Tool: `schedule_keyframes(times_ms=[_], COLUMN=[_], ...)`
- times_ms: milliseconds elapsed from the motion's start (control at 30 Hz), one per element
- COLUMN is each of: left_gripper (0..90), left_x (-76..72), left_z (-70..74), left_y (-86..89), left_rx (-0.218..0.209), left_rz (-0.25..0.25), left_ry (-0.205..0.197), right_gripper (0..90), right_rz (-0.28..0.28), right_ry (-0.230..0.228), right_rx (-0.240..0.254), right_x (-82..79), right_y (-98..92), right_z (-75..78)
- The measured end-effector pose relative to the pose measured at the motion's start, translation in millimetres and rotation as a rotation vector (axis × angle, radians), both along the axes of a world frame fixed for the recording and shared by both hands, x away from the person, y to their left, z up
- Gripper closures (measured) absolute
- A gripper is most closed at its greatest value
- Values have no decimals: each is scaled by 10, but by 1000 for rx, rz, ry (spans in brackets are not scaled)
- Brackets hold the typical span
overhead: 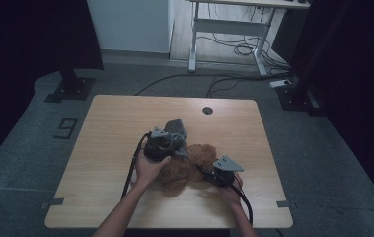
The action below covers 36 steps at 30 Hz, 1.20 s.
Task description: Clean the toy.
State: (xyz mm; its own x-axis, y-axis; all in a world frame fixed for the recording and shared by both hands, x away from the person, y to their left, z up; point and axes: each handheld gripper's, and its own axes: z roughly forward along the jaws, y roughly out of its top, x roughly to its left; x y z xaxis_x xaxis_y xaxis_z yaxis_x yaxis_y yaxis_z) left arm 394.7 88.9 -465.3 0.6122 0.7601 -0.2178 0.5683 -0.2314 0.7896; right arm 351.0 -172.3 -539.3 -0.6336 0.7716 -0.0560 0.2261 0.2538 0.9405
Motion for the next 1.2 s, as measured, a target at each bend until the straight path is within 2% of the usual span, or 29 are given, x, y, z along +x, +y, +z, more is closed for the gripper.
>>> schedule_keyframes(times_ms=[133,200,333,400,467,533,633,733,933,967,1067,1200], left_gripper=[806,809,813,814,817,817,819,819,820,820,820,820], left_x=[-76,-161,-306,-383,-481,-561,-637,-688,-802,-818,-888,-958], left_z=[-97,-144,-181,-205,-240,-253,-261,-274,-318,-322,-343,-352], left_y=[118,147,163,169,155,146,150,169,174,177,190,200], left_rx=[-61,-85,-83,-89,-78,-74,-72,-92,-117,-121,-136,-140], left_rz=[-4,-3,-15,-14,-12,-15,-24,-27,-30,-31,-35,-45], left_ry=[13,-11,-54,-76,-117,-141,-152,-150,-168,-170,-173,-174], right_gripper=[452,439,355,266,216,185,147,112,87,80,57,32], right_rz=[-3,0,8,5,8,22,51,65,66,66,82,153], right_ry=[-13,-15,10,33,56,71,87,92,86,94,129,219], right_rx=[-7,-10,24,52,85,93,95,109,180,189,166,139], right_x=[-17,-48,-84,-97,-118,-145,-187,-225,-220,-203,-105,4], right_y=[18,19,-21,-49,-95,-133,-167,-178,-255,-267,-266,-222], right_z=[1,5,4,19,51,72,101,152,321,351,400,363])
